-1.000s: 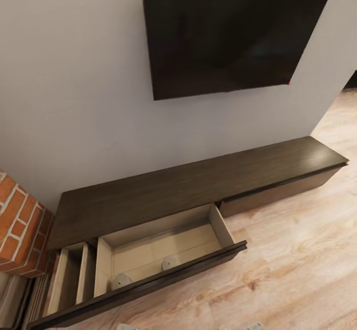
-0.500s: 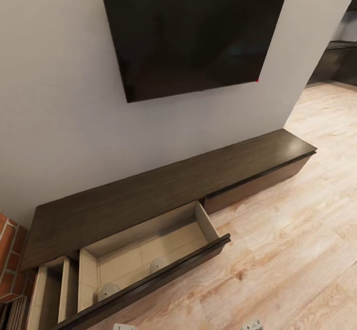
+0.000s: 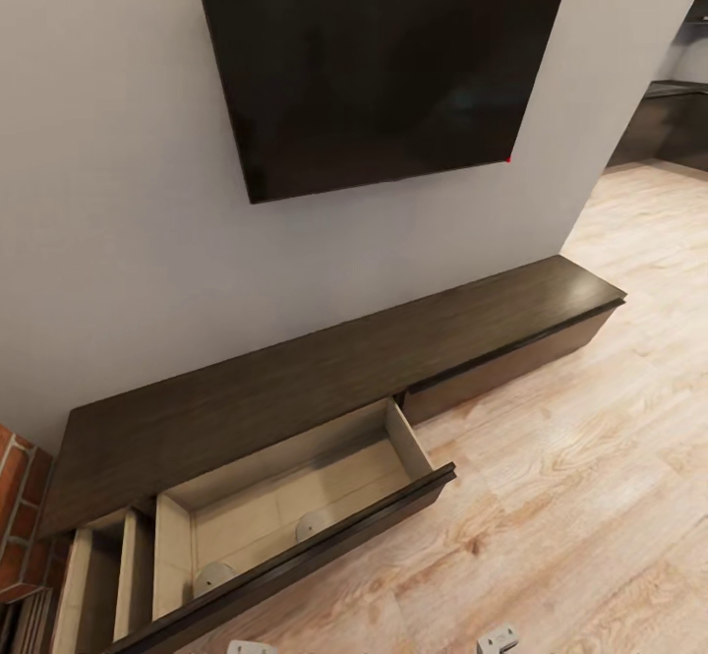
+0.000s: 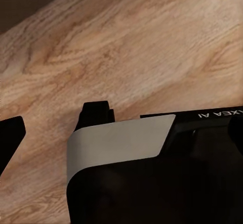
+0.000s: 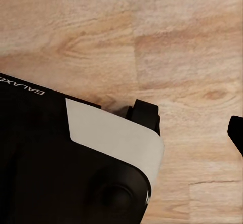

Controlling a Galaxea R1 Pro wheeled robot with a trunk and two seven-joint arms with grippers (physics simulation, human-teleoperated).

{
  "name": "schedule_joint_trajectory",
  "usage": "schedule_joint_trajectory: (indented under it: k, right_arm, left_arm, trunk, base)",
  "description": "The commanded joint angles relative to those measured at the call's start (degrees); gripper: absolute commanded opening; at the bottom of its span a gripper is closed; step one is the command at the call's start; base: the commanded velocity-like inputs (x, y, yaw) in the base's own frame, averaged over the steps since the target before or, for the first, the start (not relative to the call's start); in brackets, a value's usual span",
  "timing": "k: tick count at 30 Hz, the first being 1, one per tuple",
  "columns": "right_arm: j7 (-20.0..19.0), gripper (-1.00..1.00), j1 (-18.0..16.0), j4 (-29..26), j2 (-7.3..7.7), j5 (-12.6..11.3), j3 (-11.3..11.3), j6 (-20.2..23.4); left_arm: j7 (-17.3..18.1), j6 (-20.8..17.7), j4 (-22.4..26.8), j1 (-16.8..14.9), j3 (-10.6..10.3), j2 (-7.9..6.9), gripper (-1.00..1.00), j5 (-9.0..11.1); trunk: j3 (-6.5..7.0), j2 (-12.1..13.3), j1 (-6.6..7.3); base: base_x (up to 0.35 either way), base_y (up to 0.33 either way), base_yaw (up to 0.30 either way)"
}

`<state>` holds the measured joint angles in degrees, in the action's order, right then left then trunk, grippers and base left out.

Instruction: Place each of the two pumpkins and all three candles from the living room inside a cabinet in the living room (use any cabinet), then make sure every cabinet is closed, and position the cauldron so it is next to a table in the living room.

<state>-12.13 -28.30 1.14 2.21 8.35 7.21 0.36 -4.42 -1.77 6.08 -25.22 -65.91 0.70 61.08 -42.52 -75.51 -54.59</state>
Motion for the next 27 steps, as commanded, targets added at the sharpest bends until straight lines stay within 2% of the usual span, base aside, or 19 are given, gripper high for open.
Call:
schedule_joint_trajectory:
  k: [1,11,20,27]
  right_arm:
    - [0.0,1.00,0.0,0.0,0.00,0.0,0.0,0.0]
    - [0.0,1.00,0.0,0.0,-0.01,0.0,0.0,0.0]
    - [0.0,1.00,0.0,0.0,-0.01,0.3,0.0,-0.1]
    - [-0.1,1.00,0.7,0.0,-0.01,0.2,0.0,-0.1]
  left_arm:
    - [0.0,0.0,0.0,0.0,0.0,0.03,1.00,0.0]
    - [0.0,0.0,0.0,0.0,0.0,0.17,1.00,0.0]
    - [-0.1,0.0,-0.1,0.0,0.0,0.09,1.00,0.0]
    - [-0.1,0.0,-0.1,0.0,0.0,0.00,1.00,0.0]
  trunk:
    - [0.00,0.0,0.00]
    - [0.00,0.0,0.00]
    - [0.01,0.0,0.00]
    - [0.49,0.0,0.00]
  base:
    - [-0.062,0.000,0.000]
    - [-0.253,0.000,0.000]
    - [-0.014,0.000,-0.003]
    - [0.000,0.000,-0.176]
